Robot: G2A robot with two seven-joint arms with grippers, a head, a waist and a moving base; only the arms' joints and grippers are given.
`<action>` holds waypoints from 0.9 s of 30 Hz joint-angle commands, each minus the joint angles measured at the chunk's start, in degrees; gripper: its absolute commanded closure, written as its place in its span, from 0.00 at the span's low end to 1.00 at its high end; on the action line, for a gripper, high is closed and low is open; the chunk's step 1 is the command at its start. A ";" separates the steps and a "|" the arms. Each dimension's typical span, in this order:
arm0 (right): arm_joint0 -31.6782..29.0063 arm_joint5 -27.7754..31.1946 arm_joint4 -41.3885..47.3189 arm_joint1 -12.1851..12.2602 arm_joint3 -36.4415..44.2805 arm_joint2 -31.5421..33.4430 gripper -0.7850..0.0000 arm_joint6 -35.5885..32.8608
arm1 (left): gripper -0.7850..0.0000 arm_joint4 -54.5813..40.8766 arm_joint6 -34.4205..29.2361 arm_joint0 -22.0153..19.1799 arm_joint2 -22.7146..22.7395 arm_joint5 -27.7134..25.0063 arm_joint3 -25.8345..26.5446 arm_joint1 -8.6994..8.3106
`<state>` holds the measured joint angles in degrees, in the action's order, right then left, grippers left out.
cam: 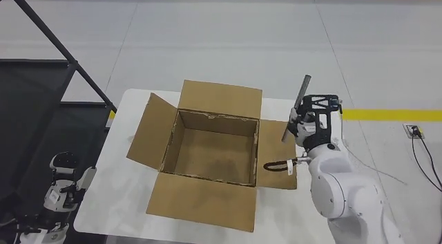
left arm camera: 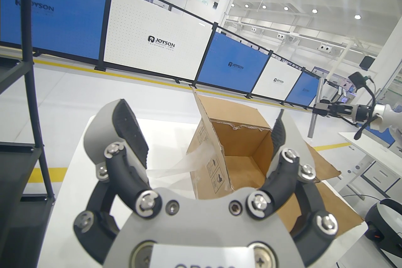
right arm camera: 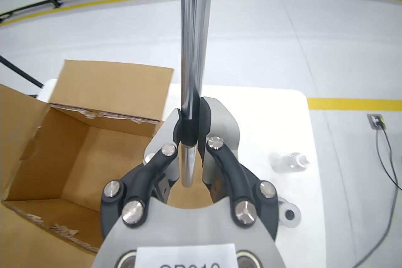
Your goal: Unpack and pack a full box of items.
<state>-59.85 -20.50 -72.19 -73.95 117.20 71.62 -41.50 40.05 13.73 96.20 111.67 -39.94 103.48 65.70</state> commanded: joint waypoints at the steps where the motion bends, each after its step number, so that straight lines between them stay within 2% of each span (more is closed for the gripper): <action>1: 0.67 2.46 1.87 -0.28 -0.37 -2.04 1.00 1.40 | 0.00 -0.04 -0.07 -0.01 0.00 0.19 0.01 0.01; 4: 3.62 5.85 2.80 -0.79 -3.15 -5.85 1.00 -0.03 | 0.00 -0.81 0.16 0.29 0.47 0.51 0.00 0.09; 11: 13.15 6.44 3.81 -3.60 -14.93 -17.95 1.00 0.29 | 0.00 -2.87 1.61 1.68 3.01 0.30 -1.22 0.27; 17: 23.13 14.21 5.79 -6.72 -28.92 -27.81 1.00 -4.15 | 0.00 -3.96 2.49 2.91 4.78 -0.43 -1.90 0.44; 21: 28.94 20.07 9.72 -9.18 -38.11 -32.93 1.00 -9.81 | 0.00 -3.96 2.49 2.91 4.78 -0.43 -1.90 0.44; 27: 36.22 21.78 13.27 -13.35 -52.37 -38.14 1.00 -13.36 | 0.00 -3.96 2.49 2.91 4.78 -0.43 -1.90 0.44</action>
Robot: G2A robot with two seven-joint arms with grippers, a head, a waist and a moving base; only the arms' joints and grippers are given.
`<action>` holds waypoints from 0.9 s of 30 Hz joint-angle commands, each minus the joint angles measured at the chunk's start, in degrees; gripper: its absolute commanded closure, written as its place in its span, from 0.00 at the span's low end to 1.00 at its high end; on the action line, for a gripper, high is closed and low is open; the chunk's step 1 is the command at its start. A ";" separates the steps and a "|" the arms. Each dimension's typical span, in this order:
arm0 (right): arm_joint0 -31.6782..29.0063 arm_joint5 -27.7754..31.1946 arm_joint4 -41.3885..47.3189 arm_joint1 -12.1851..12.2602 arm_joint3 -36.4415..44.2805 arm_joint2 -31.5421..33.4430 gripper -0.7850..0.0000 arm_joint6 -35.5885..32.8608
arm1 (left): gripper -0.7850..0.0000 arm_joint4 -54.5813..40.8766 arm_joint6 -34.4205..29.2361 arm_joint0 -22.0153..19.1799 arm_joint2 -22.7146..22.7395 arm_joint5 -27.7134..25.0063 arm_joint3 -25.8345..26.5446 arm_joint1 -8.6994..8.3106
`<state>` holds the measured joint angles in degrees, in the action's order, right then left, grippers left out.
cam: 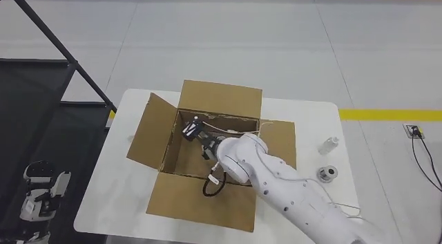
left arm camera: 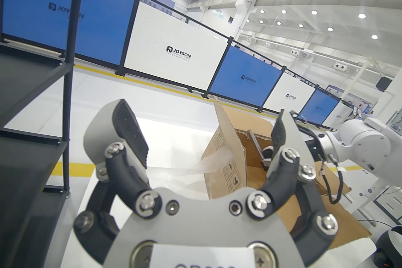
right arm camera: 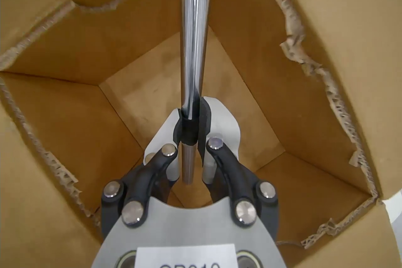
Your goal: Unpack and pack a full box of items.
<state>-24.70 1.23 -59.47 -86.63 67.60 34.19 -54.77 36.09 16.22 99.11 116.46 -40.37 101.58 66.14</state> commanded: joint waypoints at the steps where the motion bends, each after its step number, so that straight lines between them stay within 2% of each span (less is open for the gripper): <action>1: 1.79 0.49 1.92 -1.41 -4.98 -1.22 1.00 0.19 | 0.00 0.00 0.00 0.00 0.00 0.00 0.00 0.00; 11: 7.96 -0.59 5.15 -9.12 -25.91 -7.18 1.00 0.24 | 0.00 0.00 0.00 0.00 0.00 0.00 0.00 0.00; 19: 9.91 1.02 6.49 -13.63 -36.42 -8.89 1.00 1.20 | 0.00 0.00 0.00 0.00 0.00 0.00 0.00 0.00; 21: 10.24 1.47 6.79 -14.44 -38.33 -8.92 0.81 1.76 | 0.00 0.00 0.00 0.00 0.00 0.00 0.00 0.00; 24: 10.90 2.58 7.56 -15.40 -40.75 -8.62 0.64 2.29 | 0.00 0.00 0.00 0.00 0.00 0.00 0.00 0.00; 25: 11.13 2.91 7.68 -15.65 -41.45 -8.52 0.60 2.44 | 0.00 0.00 0.00 0.00 0.00 0.00 0.00 0.00; 27: 11.54 3.92 8.42 -16.05 -42.56 -8.05 0.61 2.98 | 0.00 0.00 0.00 0.00 0.00 0.00 0.00 0.00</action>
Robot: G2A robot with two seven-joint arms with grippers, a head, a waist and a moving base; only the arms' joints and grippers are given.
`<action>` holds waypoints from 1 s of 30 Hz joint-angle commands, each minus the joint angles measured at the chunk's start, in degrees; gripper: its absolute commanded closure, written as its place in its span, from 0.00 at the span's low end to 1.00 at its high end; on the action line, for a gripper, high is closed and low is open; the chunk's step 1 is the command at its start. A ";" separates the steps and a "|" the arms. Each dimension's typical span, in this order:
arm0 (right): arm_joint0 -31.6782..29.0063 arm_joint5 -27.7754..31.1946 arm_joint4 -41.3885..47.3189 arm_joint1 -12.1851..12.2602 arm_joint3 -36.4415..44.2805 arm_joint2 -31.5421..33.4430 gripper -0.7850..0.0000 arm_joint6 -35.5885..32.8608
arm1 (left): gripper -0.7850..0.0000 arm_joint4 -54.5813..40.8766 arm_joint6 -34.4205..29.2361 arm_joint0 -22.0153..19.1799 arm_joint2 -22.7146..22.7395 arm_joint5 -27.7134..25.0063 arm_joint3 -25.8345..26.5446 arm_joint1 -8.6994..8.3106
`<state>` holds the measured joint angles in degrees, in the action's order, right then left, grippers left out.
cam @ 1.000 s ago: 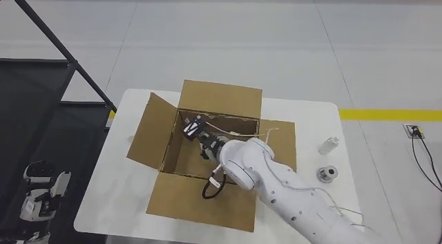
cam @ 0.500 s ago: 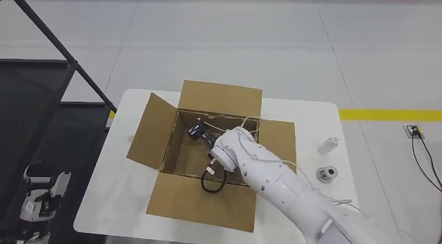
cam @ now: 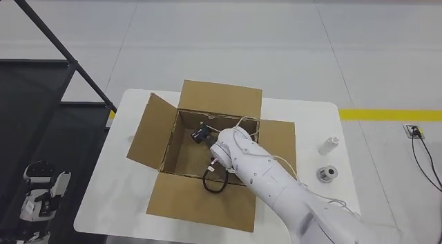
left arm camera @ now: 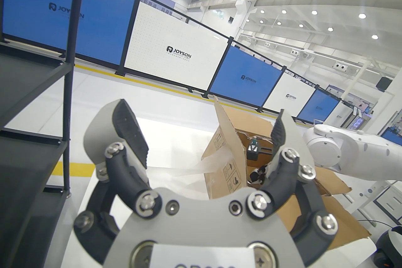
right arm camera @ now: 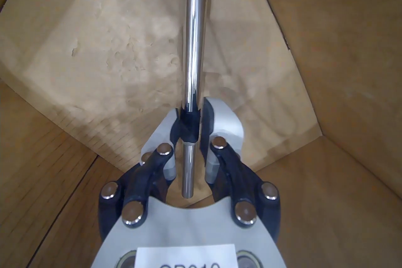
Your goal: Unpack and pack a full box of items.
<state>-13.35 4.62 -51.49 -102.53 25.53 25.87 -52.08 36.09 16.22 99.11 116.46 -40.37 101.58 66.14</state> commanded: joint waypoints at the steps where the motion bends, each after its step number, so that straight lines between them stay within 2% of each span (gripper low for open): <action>1: 0.45 1.05 0.70 -0.27 -1.00 0.53 0.59 0.64 | 0.00 0.00 0.00 0.00 0.00 0.00 0.00 0.00; 6: 1.46 3.01 2.50 -0.23 -1.15 2.45 0.55 2.48 | 0.00 0.00 0.00 0.00 0.00 0.00 0.00 0.00; 9: 1.84 5.55 4.29 0.80 0.08 4.62 0.51 3.80 | 0.00 0.00 0.00 0.00 0.00 0.00 0.00 0.00; 13: 0.92 7.41 5.65 3.11 4.22 7.95 0.51 5.15 | 0.00 0.00 0.00 0.00 0.00 0.00 0.00 0.00; 17: -2.24 8.46 5.16 6.49 13.12 11.98 0.51 4.71 | 0.00 0.00 0.00 0.00 0.00 0.00 0.00 0.00; 19: -5.40 8.56 4.02 9.00 20.98 15.24 0.50 2.74 | 0.00 0.00 0.00 0.00 0.00 0.00 0.00 0.00; 21: -10.33 8.31 1.94 11.86 31.62 19.48 0.45 -0.46 | 0.00 0.00 0.00 0.00 0.00 0.00 0.00 0.00; 25: -24.73 7.54 -4.21 17.16 57.61 30.06 0.18 -8.21 | 0.00 0.00 0.00 0.00 0.00 0.00 0.00 0.00; 27: -31.62 7.61 -7.08 18.91 68.26 34.82 0.11 -10.55 | 0.00 0.00 0.00 0.00 0.00 0.00 0.00 0.00; 30: -39.07 7.49 -9.75 20.58 78.68 41.04 0.00 -11.82 | 0.00 0.00 0.00 0.00 0.00 0.00 0.00 0.00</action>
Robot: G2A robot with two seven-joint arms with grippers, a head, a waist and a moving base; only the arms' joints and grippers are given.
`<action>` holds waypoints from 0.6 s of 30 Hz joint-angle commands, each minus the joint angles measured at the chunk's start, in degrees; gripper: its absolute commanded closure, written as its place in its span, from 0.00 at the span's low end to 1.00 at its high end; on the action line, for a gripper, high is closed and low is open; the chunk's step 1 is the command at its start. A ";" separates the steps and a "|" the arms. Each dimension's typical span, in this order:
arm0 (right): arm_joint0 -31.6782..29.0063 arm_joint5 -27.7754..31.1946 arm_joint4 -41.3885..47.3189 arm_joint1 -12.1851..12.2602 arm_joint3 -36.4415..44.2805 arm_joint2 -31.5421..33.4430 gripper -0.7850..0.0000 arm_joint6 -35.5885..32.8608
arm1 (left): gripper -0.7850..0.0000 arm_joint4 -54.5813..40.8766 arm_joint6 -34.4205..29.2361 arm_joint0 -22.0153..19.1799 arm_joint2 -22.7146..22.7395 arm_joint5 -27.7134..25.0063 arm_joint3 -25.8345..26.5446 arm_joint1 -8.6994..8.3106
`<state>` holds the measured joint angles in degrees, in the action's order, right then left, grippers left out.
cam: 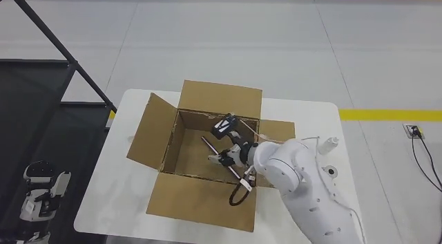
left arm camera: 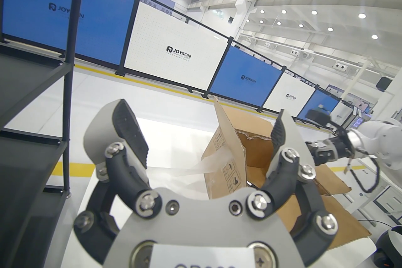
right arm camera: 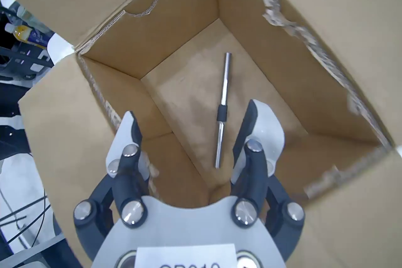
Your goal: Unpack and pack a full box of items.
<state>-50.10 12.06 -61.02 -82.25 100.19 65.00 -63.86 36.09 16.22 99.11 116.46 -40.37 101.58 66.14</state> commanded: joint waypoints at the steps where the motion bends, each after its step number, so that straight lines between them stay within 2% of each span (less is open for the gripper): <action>1: -4.35 -0.37 -1.23 0.75 6.79 4.23 0.00 0.11 | 0.00 0.00 0.00 0.00 0.00 0.00 0.00 0.00; 5: -12.16 -2.38 -3.96 2.16 16.29 13.30 0.00 0.82 | 0.00 0.00 0.00 0.00 0.00 0.00 0.00 0.00; 9: -17.81 -6.13 -5.44 3.06 20.55 21.86 0.00 -0.45 | 0.00 0.00 0.00 0.00 0.00 0.00 0.00 0.00; 13: -20.08 -10.63 -7.17 3.69 18.62 28.98 0.00 -2.30 | 0.00 0.00 0.00 0.00 0.00 0.00 0.00 0.00; 18: -17.91 -14.50 -9.30 4.35 8.69 33.22 0.00 -5.96 | 0.00 0.00 0.00 0.00 0.00 0.00 0.00 0.00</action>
<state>-68.68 -2.24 -70.28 -77.99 111.00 97.88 -69.27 36.09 16.22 99.11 116.46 -40.37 101.58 66.14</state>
